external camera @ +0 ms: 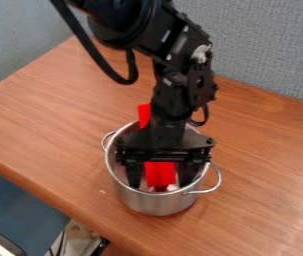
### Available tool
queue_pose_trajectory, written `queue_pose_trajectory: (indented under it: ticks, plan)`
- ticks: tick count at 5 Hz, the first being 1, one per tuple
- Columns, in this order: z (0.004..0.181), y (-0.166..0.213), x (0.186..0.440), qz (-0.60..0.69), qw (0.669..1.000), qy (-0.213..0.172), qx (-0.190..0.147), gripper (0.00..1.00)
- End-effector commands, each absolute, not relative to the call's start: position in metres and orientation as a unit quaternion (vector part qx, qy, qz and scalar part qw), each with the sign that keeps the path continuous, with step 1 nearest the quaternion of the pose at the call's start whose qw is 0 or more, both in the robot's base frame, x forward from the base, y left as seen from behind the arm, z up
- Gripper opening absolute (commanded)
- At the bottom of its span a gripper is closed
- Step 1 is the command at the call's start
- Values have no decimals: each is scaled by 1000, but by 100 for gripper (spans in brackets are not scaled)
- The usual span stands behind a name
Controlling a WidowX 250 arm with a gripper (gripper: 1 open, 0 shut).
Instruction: Move the red object from the metal pot to the table
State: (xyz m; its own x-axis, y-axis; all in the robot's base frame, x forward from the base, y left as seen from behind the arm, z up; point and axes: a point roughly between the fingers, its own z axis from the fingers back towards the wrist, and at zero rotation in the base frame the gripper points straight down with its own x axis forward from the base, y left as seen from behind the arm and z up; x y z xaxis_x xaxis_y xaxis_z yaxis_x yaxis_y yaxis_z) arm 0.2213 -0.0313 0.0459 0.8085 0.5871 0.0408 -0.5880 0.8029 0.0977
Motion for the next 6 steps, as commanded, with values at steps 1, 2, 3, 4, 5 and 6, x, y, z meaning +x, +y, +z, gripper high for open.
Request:
queue_pose_trajectory:
  ticks: [1,2,3,4,5,6]
  plan:
    - [56,-29,232,320,946,-24,40,100]
    - [56,-28,232,323,945,-24,38,100]
    - [55,-27,233,327,944,-24,37,100]
    - [54,-27,234,330,943,-23,36,100]
    - [53,-26,234,333,942,-23,36,100]
    - [52,-25,235,336,941,-23,35,100]
